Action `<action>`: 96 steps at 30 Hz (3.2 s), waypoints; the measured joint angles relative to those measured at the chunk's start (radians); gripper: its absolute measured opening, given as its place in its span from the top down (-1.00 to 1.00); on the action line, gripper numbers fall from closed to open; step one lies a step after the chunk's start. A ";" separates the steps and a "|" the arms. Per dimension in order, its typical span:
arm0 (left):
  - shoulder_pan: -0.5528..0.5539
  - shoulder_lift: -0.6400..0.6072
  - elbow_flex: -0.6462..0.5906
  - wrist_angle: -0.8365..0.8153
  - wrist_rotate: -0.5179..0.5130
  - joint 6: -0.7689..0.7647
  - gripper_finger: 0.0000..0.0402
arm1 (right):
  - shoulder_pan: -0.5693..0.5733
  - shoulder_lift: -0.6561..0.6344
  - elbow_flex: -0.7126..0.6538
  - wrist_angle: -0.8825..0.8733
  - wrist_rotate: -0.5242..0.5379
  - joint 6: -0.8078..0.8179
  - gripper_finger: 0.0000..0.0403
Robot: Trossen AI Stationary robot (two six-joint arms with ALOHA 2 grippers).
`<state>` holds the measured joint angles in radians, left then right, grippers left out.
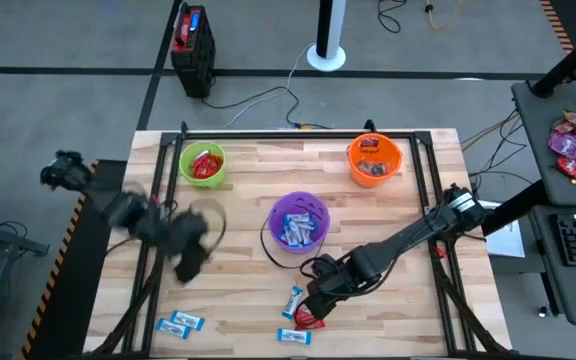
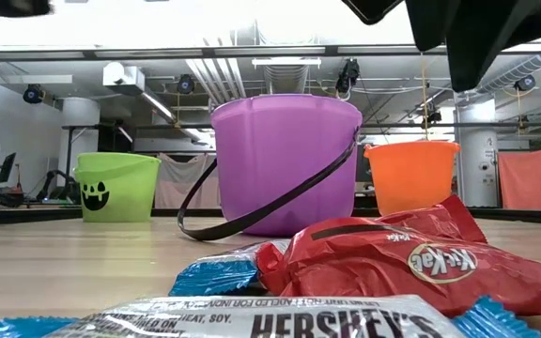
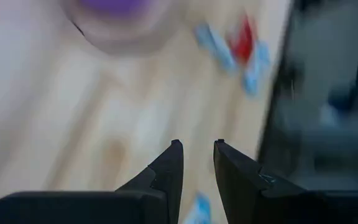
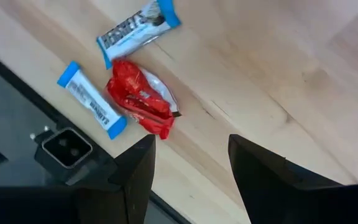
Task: Sort candy by brand, put in halloween buckets
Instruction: Put the white chocolate into the purple bucket
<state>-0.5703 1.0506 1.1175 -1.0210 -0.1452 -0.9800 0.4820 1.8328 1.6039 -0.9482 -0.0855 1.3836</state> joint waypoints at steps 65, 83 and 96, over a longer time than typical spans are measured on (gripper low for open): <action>-0.436 0.589 -0.269 0.438 0.081 0.154 0.38 | -0.051 -0.014 0.001 0.017 0.187 -0.129 0.04; -0.430 0.513 -0.248 0.398 0.053 0.205 0.88 | -0.051 -0.017 0.001 0.016 0.188 -0.166 0.04; -0.180 0.144 0.054 0.098 -0.462 0.240 0.94 | -0.130 -0.185 0.013 0.009 0.226 -0.382 0.04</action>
<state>-0.7503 1.1949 1.1711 -0.9230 -0.6073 -0.7395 0.3521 1.6477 1.6173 -0.9394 0.1409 1.0011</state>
